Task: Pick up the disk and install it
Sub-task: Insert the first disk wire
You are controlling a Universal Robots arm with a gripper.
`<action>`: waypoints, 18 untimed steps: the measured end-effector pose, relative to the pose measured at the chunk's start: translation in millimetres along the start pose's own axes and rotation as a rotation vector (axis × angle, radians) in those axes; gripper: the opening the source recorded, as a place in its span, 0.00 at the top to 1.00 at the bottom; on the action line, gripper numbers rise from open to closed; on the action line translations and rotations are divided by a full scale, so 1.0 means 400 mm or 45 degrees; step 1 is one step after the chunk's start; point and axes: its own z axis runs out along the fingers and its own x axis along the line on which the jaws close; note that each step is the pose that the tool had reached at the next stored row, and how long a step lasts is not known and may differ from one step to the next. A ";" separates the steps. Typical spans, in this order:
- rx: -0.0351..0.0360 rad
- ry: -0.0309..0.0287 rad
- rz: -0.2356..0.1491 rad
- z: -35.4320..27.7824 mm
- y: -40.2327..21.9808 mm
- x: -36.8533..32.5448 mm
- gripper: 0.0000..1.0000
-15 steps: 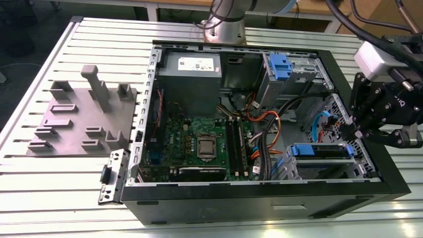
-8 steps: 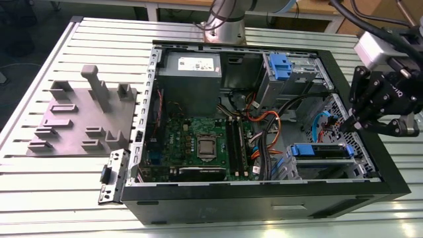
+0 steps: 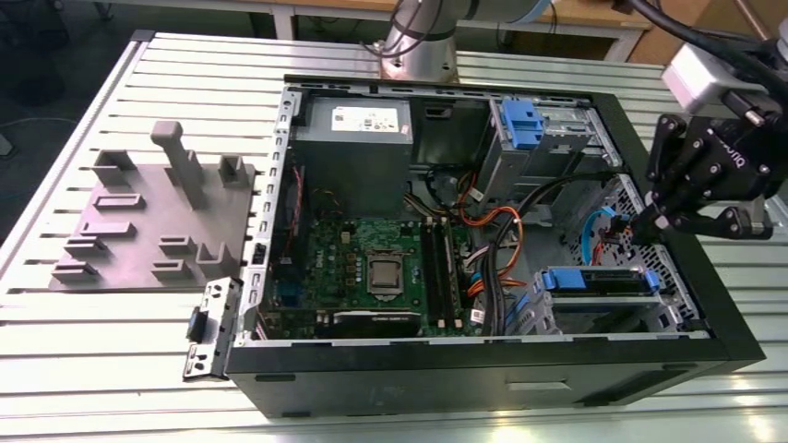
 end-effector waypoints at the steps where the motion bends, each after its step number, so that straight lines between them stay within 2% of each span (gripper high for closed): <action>1: -0.0084 0.0079 0.001 0.001 -0.002 -0.002 0.89; 2: -0.0150 0.0173 0.002 0.001 -0.004 -0.004 0.89; 3: -0.0184 0.0227 0.002 0.001 -0.005 -0.005 0.89; 8: -0.0196 0.0234 0.002 0.001 -0.005 -0.005 0.89; 9: -0.0196 0.0235 0.002 0.001 -0.005 -0.005 0.83; 11: -0.0216 0.0279 0.002 0.001 -0.009 -0.005 0.83; 12: -0.0248 0.0304 0.003 0.001 -0.011 -0.006 0.76; 16: -0.0429 0.0333 0.003 0.003 -0.021 -0.008 0.75; 17: -0.0458 0.0335 0.003 0.004 -0.022 -0.009 0.69; 18: -0.0483 0.0342 0.003 0.005 -0.024 -0.009 0.69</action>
